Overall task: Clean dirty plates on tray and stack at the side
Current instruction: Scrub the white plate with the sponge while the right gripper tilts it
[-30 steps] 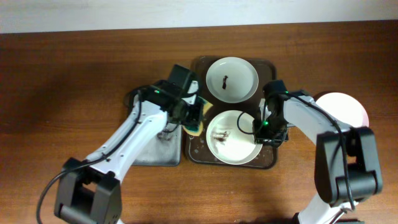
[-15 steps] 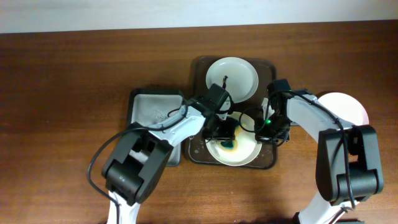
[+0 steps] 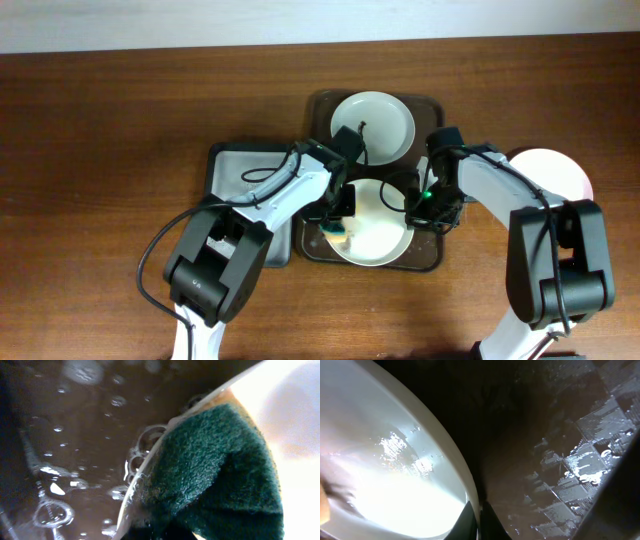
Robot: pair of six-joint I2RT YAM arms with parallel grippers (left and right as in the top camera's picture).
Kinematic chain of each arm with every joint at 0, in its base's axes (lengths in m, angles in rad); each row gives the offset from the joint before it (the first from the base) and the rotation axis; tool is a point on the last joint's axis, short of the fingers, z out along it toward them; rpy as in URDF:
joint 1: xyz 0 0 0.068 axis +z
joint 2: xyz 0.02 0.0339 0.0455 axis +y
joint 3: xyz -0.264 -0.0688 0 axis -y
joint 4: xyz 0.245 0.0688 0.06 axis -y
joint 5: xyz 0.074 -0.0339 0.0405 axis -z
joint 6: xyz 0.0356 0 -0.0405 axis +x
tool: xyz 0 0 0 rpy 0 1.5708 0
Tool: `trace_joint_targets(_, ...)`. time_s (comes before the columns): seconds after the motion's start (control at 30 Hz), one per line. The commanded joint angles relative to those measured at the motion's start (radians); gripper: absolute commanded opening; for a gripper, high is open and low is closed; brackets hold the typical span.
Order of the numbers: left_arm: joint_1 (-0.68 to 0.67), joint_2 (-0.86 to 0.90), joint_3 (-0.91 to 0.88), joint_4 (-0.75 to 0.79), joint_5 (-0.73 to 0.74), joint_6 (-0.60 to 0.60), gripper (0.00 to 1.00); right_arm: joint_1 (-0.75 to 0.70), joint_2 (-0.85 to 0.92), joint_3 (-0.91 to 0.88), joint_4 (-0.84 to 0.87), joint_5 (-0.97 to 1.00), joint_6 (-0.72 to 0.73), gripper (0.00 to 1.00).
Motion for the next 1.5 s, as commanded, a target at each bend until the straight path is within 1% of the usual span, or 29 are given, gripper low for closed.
trace_joint_targets(0.0, 0.014, 0.074, -0.036, -0.007, -0.306, -0.017, 0.00, -0.006, 0.033, -0.014, -0.001, 0.098, 0.046, 0.04)
trace_joint_targets(0.07, -0.010, 0.074, -0.036, 0.045, -0.232, -0.016, 0.00, -0.006, 0.033, -0.014, 0.005, 0.096, 0.083, 0.04)
trace_joint_targets(0.1, -0.034, 0.075, -0.036, 0.104, -0.129, -0.016, 0.00, -0.006, 0.033, -0.014, 0.013, 0.093, 0.130, 0.04)
trace_joint_targets(0.2, -0.077, 0.075, -0.036, 0.187, -0.009, -0.017, 0.00, -0.006, 0.033, -0.014, 0.032, 0.086, 0.194, 0.04)
trace_joint_targets(0.27, -0.106, 0.075, -0.036, 0.208, 0.012, -0.017, 0.00, -0.006, 0.033, -0.014, 0.045, 0.085, 0.229, 0.04)
trace_joint_targets(0.47, -0.159, 0.075, -0.036, 0.237, 0.126, -0.017, 0.00, -0.006, 0.033, -0.014, 0.077, 0.060, 0.257, 0.04)
trace_joint_targets(0.6, -0.165, 0.075, -0.036, 0.225, 0.129, -0.017, 0.00, -0.006, 0.033, -0.014, 0.080, 0.060, 0.261, 0.04)
trace_joint_targets(0.67, -0.165, 0.075, -0.036, 0.191, 0.127, -0.011, 0.00, -0.006, 0.033, -0.014, 0.080, 0.060, 0.261, 0.04)
trace_joint_targets(0.7, -0.163, 0.075, -0.036, 0.167, 0.121, 0.027, 0.00, -0.006, 0.033, -0.014, 0.080, 0.059, 0.261, 0.04)
trace_joint_targets(0.73, -0.156, 0.074, -0.036, 0.123, 0.081, 0.063, 0.00, -0.006, 0.033, -0.014, 0.079, 0.059, 0.261, 0.04)
trace_joint_targets(0.83, -0.113, 0.074, -0.036, 0.005, -0.103, 0.068, 0.00, -0.006, 0.033, -0.014, 0.077, 0.059, 0.261, 0.04)
trace_joint_targets(1.0, -0.020, 0.074, -0.036, -0.019, -0.260, 0.067, 0.00, -0.006, 0.033, -0.014, 0.077, 0.060, 0.261, 0.04)
trace_joint_targets(1.1, 0.016, 0.074, -0.034, -0.012, -0.389, 0.067, 0.00, -0.006, 0.033, -0.014, 0.077, 0.060, 0.260, 0.04)
trace_joint_targets(1.23, 0.019, 0.074, -0.021, -0.015, -0.446, 0.068, 0.00, -0.006, 0.033, -0.014, 0.073, 0.060, 0.260, 0.04)
trace_joint_targets(1.4, 0.019, 0.073, 0.073, -0.094, -0.444, 0.067, 0.00, -0.006, 0.033, -0.014, 0.066, 0.060, 0.259, 0.04)
trace_joint_targets(1.47, 0.028, 0.071, 0.149, -0.148, -0.390, 0.067, 0.00, -0.006, 0.031, -0.014, 0.065, 0.060, 0.239, 0.04)
